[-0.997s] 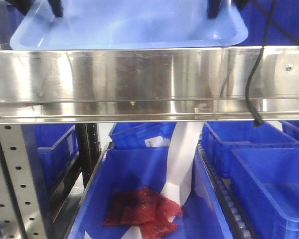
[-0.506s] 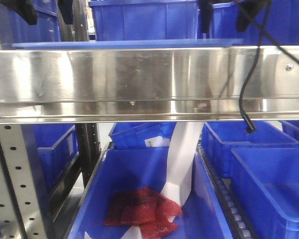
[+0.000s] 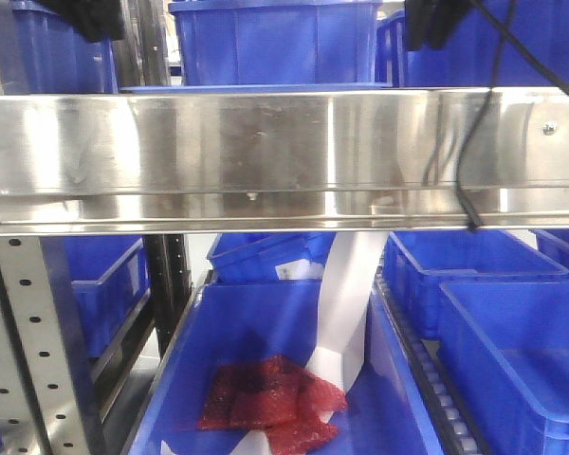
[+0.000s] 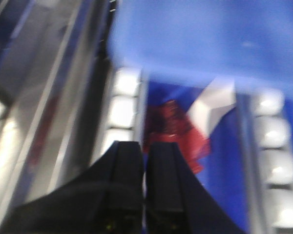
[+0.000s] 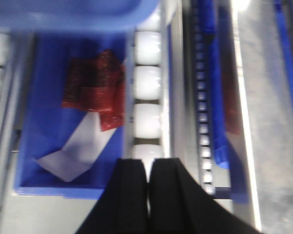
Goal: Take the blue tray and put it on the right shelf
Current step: 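Lower the tray onto the roller shelf and open both grippers, then withdraw both grippers up and away from the placed tray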
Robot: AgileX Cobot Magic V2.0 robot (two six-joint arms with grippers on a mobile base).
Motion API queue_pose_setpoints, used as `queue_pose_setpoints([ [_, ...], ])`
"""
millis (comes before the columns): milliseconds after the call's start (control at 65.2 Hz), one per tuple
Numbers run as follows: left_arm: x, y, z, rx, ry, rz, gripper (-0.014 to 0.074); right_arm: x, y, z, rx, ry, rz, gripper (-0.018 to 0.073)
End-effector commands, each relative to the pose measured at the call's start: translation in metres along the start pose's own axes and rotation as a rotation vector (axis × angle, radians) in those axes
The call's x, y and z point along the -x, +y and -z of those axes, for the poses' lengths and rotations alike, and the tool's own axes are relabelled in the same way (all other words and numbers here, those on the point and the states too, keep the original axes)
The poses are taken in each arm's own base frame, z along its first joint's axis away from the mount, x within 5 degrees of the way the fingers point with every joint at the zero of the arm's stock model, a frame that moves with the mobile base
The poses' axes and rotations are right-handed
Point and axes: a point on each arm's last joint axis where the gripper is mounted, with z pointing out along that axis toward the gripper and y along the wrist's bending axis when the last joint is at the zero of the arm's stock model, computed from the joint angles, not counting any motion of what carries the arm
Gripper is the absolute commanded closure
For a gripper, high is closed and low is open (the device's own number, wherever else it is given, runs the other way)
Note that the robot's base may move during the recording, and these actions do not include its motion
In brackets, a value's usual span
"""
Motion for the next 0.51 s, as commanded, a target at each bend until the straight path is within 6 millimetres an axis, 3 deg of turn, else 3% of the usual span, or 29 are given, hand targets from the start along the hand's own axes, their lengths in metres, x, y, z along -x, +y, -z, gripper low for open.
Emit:
queue_pose_setpoints([
  [0,0.024,-0.005,0.033,-0.099,-0.144,0.038,0.0644,0.015,0.0,0.04,0.057,-0.14,0.004,0.0491],
  [123,0.024,-0.007,0.043,-0.141,-0.133,0.077,0.0645,0.014,0.002,0.052,0.087,-0.114,-0.021,0.0494],
  [245,0.022,-0.006,0.063,-0.164,-0.09,0.059,0.0645,0.015,0.0,0.079,0.11,-0.133,-0.032,0.0508],
  [399,0.012,-0.016,0.091,-0.28,-0.171,0.037,0.0644,0.02,-0.004,0.128,0.189,-0.313,-0.04,0.0508],
  [491,-0.003,-0.022,0.108,-0.369,-0.236,0.017,0.0644,0.012,-0.007,0.152,0.223,-0.386,-0.021,0.0508],
])
